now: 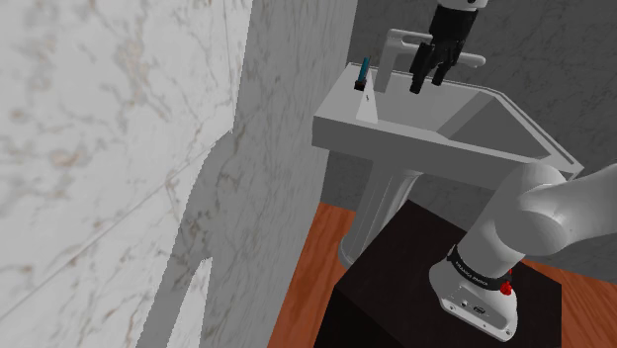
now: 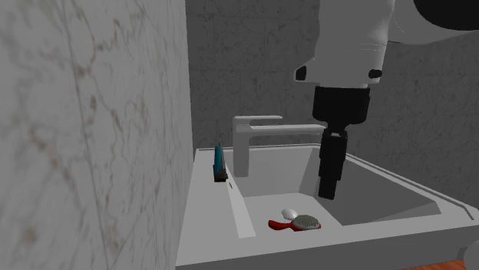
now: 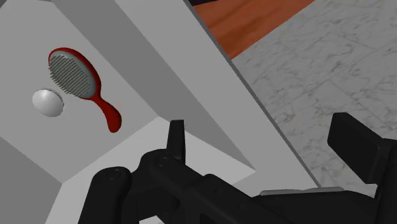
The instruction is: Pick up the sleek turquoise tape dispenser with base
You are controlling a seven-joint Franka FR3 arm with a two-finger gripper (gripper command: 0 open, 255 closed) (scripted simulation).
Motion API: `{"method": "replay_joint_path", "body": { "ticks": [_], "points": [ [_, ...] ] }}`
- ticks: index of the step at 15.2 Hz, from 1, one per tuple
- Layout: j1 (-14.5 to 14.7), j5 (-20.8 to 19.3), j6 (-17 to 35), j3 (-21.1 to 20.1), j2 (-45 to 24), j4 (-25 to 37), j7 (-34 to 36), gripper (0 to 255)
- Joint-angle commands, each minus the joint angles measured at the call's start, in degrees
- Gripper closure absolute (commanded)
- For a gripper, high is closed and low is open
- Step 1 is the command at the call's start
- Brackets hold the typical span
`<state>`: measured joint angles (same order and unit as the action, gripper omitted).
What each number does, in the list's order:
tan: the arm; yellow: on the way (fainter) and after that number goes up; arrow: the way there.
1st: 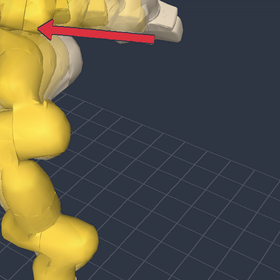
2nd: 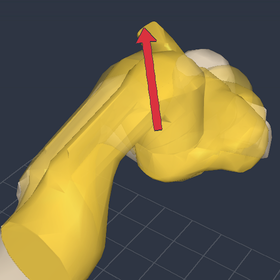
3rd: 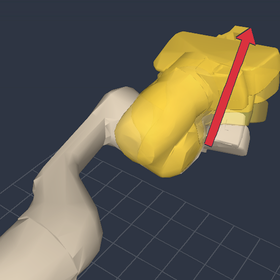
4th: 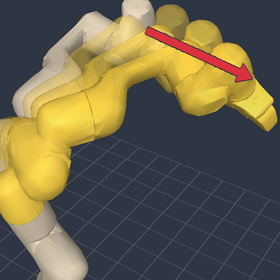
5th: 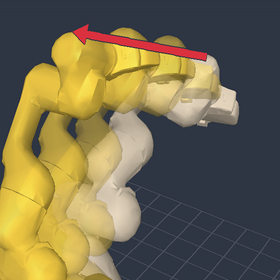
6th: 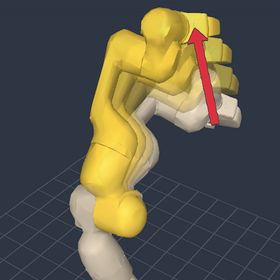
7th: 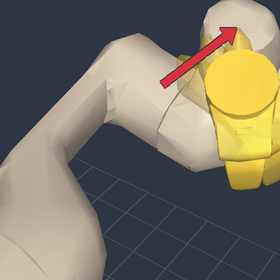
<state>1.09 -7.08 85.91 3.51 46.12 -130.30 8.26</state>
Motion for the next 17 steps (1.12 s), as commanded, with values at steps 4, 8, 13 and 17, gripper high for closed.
{"method": "replay_joint_path", "body": {
  "ticks": [4,8,13,17],
  "points": [
    [-1.2,-1.0,5.5,0.9,-4.3,0.5,1.5,0],
    [-2.7,-2.3,12.3,2.1,-10.4,2.2,3.6,0],
    [-4.5,-3.6,19.8,3.8,-18.5,5.9,6.1,0],
    [-5.9,-4.2,24.8,5.3,-25.2,10.1,8.0,0]
  ]
}}
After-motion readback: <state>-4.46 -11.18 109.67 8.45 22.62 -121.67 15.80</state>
